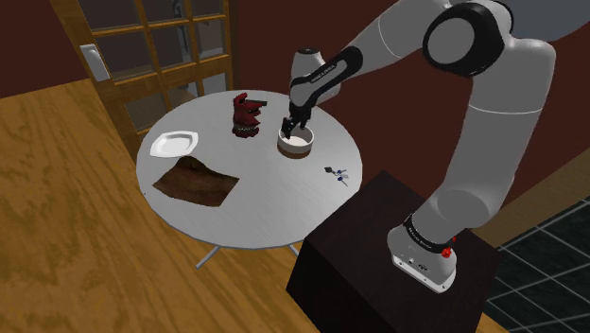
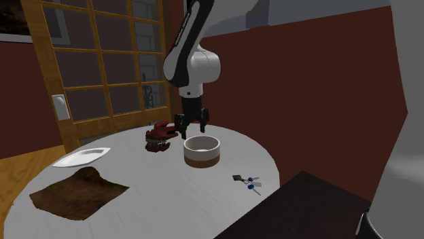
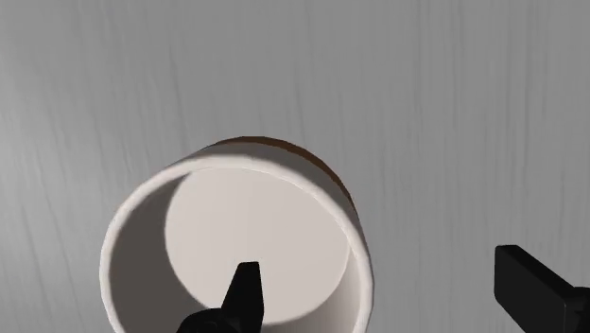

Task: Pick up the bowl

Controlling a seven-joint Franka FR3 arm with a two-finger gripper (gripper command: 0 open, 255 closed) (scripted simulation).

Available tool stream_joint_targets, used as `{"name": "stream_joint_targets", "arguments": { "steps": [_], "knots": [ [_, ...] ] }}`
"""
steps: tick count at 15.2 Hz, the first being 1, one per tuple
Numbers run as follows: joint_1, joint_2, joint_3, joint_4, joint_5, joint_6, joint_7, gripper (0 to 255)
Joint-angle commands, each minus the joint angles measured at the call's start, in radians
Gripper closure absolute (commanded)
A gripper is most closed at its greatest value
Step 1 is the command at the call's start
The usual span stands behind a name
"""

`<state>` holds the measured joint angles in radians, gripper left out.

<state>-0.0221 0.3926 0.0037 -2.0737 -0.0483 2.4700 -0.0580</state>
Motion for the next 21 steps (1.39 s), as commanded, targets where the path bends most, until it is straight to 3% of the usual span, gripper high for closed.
{"name": "stream_joint_targets", "arguments": {
  "steps": [1, 5, 14, 15, 21],
  "knots": [
    [0.000, 0.091, 0.004, 0.072, 0.005, 0.018, -0.001, 0],
    [-0.002, 0.236, 0.010, 0.203, 0.013, 0.029, -0.007, 0],
    [-0.001, 0.321, 0.008, 0.226, 0.011, 0.092, -0.005, 0],
    [-0.001, 0.318, 0.008, 0.224, 0.011, 0.091, -0.005, 255],
    [-0.001, 0.318, 0.008, 0.225, 0.011, 0.089, -0.005, 255]
  ]
}}
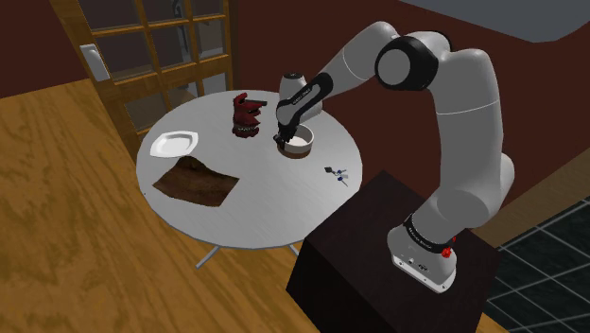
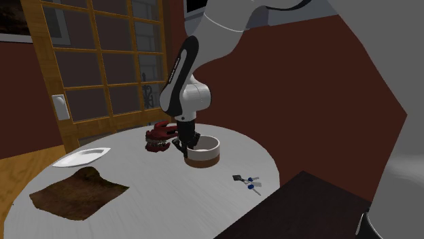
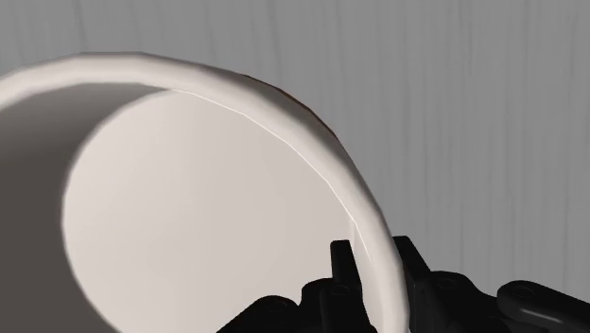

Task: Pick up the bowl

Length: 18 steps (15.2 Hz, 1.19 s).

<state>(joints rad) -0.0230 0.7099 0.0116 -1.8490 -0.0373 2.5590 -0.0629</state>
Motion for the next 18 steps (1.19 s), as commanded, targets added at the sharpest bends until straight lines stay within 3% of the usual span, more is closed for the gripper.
{"name": "stream_joint_targets", "arguments": {
  "steps": [1, 18],
  "knots": [
    [0.000, 0.000, 0.000, 0.000, 0.000, 0.000, 0.000, 255],
    [-0.003, -0.158, 0.004, -0.031, 0.005, -0.127, -0.005, 255]
  ]
}}
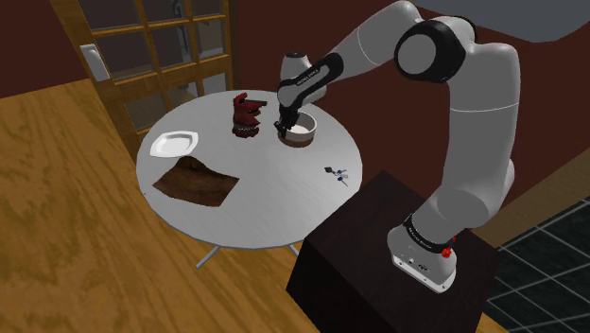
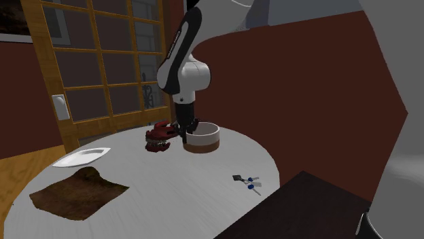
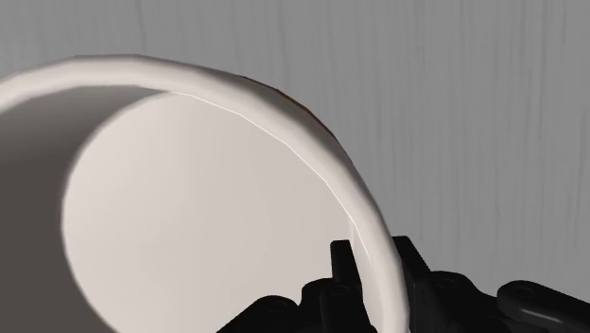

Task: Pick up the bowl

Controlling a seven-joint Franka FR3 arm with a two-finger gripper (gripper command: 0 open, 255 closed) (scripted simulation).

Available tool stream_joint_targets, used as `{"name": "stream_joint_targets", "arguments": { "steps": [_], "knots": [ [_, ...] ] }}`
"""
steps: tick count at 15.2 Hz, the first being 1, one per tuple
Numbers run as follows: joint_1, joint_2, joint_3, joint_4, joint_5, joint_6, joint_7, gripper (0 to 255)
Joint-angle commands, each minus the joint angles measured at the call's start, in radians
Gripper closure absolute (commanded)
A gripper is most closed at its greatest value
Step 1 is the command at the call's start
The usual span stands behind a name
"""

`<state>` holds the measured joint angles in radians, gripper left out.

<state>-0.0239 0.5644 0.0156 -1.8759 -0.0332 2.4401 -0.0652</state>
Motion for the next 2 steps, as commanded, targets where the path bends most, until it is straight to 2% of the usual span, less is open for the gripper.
{"name": "stream_joint_targets", "arguments": {
  "steps": [1, 2],
  "knots": [
    [-0.002, -0.014, 0.000, -0.004, 0.001, -0.009, -0.003, 255],
    [-0.002, -0.014, 0.000, -0.004, 0.001, -0.009, -0.003, 255]
  ]
}}
